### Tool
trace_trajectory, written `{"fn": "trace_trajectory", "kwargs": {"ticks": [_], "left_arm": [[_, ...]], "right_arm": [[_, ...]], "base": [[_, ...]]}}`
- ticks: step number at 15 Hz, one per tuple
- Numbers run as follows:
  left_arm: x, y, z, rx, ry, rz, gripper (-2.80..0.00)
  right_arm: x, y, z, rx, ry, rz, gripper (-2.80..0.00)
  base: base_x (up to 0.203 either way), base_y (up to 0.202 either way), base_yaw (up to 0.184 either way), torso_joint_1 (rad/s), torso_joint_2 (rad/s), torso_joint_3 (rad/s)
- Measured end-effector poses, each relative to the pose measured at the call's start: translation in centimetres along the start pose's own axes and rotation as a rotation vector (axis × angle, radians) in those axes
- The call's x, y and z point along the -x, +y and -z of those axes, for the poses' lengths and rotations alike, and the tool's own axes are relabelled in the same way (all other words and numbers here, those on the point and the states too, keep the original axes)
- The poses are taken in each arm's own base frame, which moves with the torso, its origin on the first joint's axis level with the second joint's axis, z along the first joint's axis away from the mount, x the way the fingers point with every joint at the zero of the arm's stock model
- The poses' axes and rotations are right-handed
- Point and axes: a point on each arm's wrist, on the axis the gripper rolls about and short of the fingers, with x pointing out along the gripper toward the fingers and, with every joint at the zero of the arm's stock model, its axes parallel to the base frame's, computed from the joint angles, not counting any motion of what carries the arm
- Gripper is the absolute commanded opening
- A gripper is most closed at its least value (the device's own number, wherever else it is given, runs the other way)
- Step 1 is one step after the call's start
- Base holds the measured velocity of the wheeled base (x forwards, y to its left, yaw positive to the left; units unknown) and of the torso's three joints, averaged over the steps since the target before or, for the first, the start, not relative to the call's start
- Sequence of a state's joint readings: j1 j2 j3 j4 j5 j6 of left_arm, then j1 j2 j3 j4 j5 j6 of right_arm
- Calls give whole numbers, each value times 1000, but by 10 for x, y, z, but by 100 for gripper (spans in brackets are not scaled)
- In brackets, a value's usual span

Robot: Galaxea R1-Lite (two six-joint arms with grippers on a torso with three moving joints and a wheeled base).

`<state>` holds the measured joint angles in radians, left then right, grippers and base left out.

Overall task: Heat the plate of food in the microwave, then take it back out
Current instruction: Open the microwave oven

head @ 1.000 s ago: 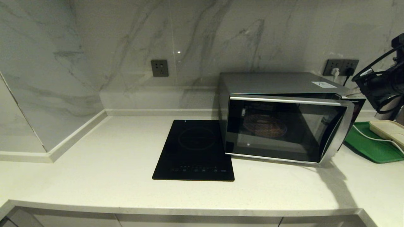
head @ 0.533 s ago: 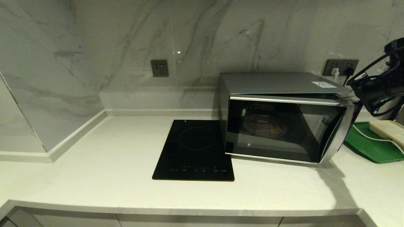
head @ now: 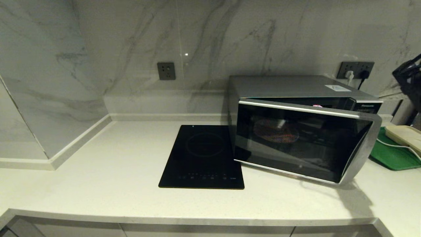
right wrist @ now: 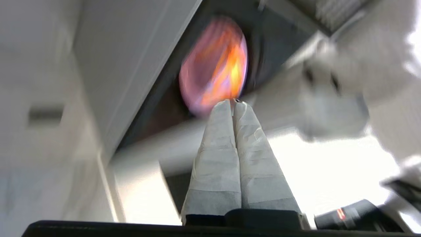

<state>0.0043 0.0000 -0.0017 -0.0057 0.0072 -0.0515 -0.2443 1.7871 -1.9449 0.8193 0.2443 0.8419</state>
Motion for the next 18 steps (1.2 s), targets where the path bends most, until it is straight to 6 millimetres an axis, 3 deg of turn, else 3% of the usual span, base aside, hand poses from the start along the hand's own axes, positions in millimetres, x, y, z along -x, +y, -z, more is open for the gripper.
{"fn": "trace_trajectory", "kwargs": {"ticks": [3, 5, 8, 13, 18], "left_arm": [[0, 0, 0, 0, 0, 0, -280], [0, 0, 0, 0, 0, 1, -280], [0, 0, 0, 0, 0, 0, -280], [0, 0, 0, 0, 0, 0, -280], [0, 0, 0, 0, 0, 0, -280]], "right_arm": [[79, -10, 31, 30, 79, 61, -280], [95, -25, 42, -5, 125, 131, -280], [77, -32, 40, -3, 134, 105, -280], [27, -31, 22, 31, 83, 81, -280], [-3, -32, 12, 39, 74, 90, -280]], "base": [[0, 0, 0, 0, 0, 0], [0, 0, 0, 0, 0, 0], [0, 0, 0, 0, 0, 0], [0, 0, 0, 0, 0, 0], [0, 0, 0, 0, 0, 0]]}}
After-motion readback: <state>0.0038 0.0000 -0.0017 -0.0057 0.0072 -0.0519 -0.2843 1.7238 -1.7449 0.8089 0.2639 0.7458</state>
